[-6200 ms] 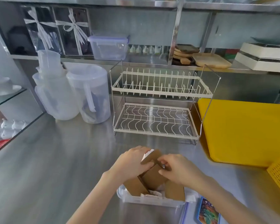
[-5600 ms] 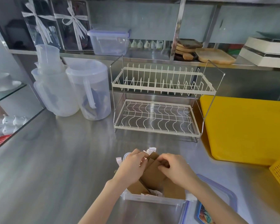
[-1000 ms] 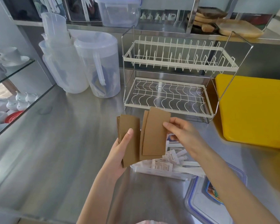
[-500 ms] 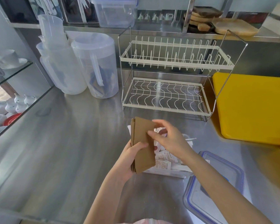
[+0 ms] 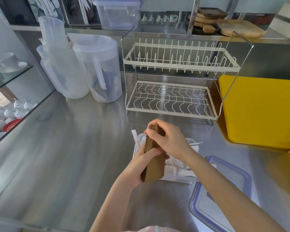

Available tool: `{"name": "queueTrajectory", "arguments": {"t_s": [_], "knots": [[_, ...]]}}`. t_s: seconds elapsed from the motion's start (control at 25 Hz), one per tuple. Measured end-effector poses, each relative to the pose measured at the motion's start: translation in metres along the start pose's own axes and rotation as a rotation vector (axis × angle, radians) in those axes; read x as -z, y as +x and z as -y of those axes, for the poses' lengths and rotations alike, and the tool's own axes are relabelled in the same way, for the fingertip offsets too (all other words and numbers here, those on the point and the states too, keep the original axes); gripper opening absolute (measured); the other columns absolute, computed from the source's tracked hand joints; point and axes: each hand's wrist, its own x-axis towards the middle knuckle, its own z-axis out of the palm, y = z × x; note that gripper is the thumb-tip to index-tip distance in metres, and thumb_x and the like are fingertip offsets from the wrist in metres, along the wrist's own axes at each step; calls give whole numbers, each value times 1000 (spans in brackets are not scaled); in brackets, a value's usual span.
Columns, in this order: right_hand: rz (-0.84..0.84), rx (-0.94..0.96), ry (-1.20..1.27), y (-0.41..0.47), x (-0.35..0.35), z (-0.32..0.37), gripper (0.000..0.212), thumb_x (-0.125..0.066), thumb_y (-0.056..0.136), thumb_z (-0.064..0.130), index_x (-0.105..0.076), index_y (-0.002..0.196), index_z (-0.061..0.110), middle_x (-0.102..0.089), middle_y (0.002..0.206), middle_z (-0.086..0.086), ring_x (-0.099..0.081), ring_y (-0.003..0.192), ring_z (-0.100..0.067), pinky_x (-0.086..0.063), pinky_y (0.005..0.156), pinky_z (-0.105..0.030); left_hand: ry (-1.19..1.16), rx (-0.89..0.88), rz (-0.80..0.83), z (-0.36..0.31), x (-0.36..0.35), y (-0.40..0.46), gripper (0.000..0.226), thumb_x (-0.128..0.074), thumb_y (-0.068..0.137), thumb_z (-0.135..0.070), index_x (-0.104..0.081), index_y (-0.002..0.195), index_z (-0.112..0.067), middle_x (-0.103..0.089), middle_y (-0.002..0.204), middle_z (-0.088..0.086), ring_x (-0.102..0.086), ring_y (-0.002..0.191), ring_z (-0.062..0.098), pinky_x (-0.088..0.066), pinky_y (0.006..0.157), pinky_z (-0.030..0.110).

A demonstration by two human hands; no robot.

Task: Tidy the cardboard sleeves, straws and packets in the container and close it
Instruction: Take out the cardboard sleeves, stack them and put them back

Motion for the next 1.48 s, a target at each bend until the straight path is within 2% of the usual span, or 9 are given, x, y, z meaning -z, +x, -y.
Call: {"name": "queueTrajectory", "arguments": {"t_s": [0.16, 0.28, 0.52, 0.64, 0.72, 0.96, 1.12, 1.32, 1.48], "knots": [[76, 24, 77, -5, -2, 2, 25, -44, 93, 26, -69, 91, 20, -71, 94, 11, -61, 95, -6, -40, 95, -28, -15, -76, -9, -1, -3, 3, 11, -54, 84, -14, -59, 91, -21, -71, 61, -6, -67, 60, 7, -52, 51, 20], [107, 7, 97, -4, 2, -2, 33, -36, 96, 30, -59, 118, 26, -61, 125, 9, -47, 120, 0, -27, 108, -25, -20, -48, -40, 1, -2, 3, 14, -54, 83, -12, -60, 94, -17, -72, 64, -3, -67, 60, 9, -52, 51, 22], [48, -183, 329, -16, -3, -20, 44, -44, 91, 33, -36, 134, 27, -47, 137, 5, -48, 111, -1, -34, 92, -17, -223, -242, -177, -8, 13, 6, 40, -47, 83, -9, -58, 110, -36, -70, 85, -2, -66, 66, 12, -53, 62, 32], [258, -258, 327, -25, -16, -23, 69, -61, 82, 34, -22, 139, 31, -50, 122, 18, -52, 104, -1, -40, 92, -21, -313, -282, -278, -7, 10, 9, 35, -48, 84, -12, -54, 119, -17, -66, 99, 6, -67, 71, 14, -56, 61, 30], [355, -219, 296, -28, -25, -23, 80, -70, 75, 29, -18, 136, 33, -51, 107, 27, -56, 93, 10, -44, 82, -9, -326, -274, -366, -6, 6, 11, 32, -52, 84, -15, -57, 115, -14, -67, 101, 8, -68, 74, 14, -55, 55, 26], [269, -246, 209, -24, -25, -26, 33, -68, 72, 24, -39, 87, 32, -61, 73, 8, -58, 53, 8, -44, 48, -6, -19, -282, -314, -3, 5, 12, 25, -62, 73, -25, -66, 98, -29, -72, 106, -8, -63, 104, 15, -49, 91, 36], [227, -269, 158, -20, -22, -30, 41, -67, 69, 31, -41, 100, 27, -64, 77, 8, -61, 59, 3, -48, 51, -9, -19, -229, -289, 5, 4, 14, 30, -60, 71, -27, -67, 100, -22, -70, 110, 4, -63, 105, 21, -48, 95, 40], [293, -246, 111, -23, -15, -31, 49, -63, 71, 51, -38, 108, 30, -58, 78, 25, -56, 71, 7, -43, 59, -10, -94, -189, -348, 3, 8, 15, 19, -53, 80, -15, -67, 93, -16, -74, 83, -2, -68, 73, 14, -55, 55, 25], [-18, -178, 119, -16, 4, -37, 22, -54, 86, 32, -55, 105, 20, -59, 88, 11, -59, 79, -6, -43, 66, -10, -220, -178, -416, -5, 22, 11, 23, -47, 84, -11, -64, 100, -8, -73, 96, 5, -66, 90, 20, -52, 87, 40]]}}
